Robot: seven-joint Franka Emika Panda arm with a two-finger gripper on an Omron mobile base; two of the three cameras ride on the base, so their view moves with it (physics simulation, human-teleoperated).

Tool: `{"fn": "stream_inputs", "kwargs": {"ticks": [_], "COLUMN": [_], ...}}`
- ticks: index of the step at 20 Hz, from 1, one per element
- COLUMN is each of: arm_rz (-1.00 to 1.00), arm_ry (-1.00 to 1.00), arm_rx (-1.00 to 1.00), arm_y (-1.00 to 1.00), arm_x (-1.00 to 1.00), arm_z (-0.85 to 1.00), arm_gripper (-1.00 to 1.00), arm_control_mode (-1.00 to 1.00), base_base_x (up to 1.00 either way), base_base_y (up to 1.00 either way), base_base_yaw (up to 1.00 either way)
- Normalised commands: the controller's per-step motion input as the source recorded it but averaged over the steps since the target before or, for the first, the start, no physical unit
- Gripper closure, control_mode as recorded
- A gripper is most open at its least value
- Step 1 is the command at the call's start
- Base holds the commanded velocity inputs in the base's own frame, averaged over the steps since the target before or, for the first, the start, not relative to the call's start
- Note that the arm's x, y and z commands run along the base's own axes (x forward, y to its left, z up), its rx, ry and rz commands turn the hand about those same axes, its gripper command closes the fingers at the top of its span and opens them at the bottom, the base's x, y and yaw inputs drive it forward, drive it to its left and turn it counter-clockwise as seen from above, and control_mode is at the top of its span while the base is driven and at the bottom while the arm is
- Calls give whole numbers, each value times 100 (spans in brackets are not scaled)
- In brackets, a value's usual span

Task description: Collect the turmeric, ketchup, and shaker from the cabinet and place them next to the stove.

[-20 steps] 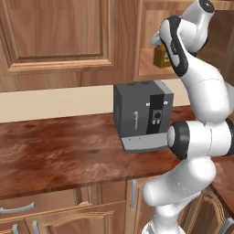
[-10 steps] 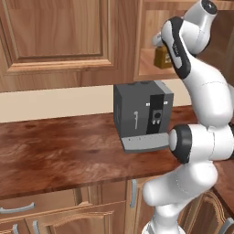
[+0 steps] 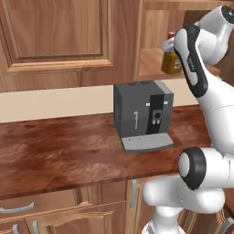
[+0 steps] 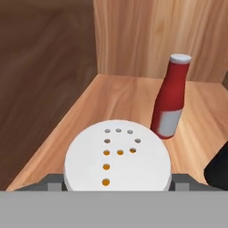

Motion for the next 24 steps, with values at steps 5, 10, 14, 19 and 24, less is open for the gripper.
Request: {"fn": "stream_inputs", "kwargs": {"ticks": [5, 10, 14, 19, 24], "arm_rz": [0, 1, 3, 4, 4], "arm_ry": [-10, -5, 0, 0, 0], "arm_rx": [0, 0, -2, -6, -8], "arm_y": [-5, 0, 0, 14, 32], "arm_x": [-100, -100, -97, -82, -68], "arm_z": [-1, -8, -16, -22, -25], "arm_gripper": [100, 100, 100, 100, 100], "arm_control_mode": [-100, -100, -100, -100, -100], "base_base_x": [0, 0, 0, 0, 0], "base_base_y": [0, 0, 0, 0, 0], "base_base_yaw": [0, 0, 0, 0, 0]}}
